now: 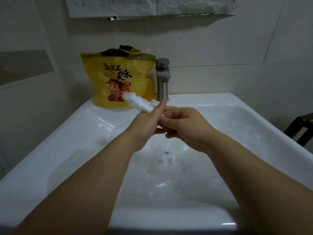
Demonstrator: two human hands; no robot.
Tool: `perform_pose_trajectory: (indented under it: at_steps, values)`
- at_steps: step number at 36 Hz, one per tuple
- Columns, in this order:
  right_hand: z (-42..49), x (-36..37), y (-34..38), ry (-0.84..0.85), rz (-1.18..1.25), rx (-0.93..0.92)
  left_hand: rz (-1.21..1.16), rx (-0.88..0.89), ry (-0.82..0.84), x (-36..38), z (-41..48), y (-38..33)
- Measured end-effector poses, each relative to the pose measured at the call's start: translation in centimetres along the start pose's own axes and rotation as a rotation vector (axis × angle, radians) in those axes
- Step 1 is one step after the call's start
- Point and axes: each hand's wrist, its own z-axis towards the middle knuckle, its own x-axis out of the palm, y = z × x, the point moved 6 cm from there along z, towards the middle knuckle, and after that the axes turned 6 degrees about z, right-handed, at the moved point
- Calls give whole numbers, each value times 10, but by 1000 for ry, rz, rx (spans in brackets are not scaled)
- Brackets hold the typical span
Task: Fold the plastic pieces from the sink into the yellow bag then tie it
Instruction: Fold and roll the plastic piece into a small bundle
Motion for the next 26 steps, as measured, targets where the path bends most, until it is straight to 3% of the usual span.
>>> perform_pose_trajectory:
  at_steps: [10, 12, 17, 21, 26]
  values:
    - [-1, -13, -1, -14, 16, 123, -149, 106, -445, -47, -4, -8]
    - [-1, -14, -1, -11, 27, 132, -177, 95, -438, -47, -4, -7]
    - [-3, -27, -1, -39, 61, 166, -309, 62, -214, -39, 0, -5]
    - [-3, -36, -1, -57, 72, 178, -318, 58, -131, -39, 1, -6]
    - [-3, -38, -1, -40, 68, 165, -226, 93, -196, -45, 1, -5]
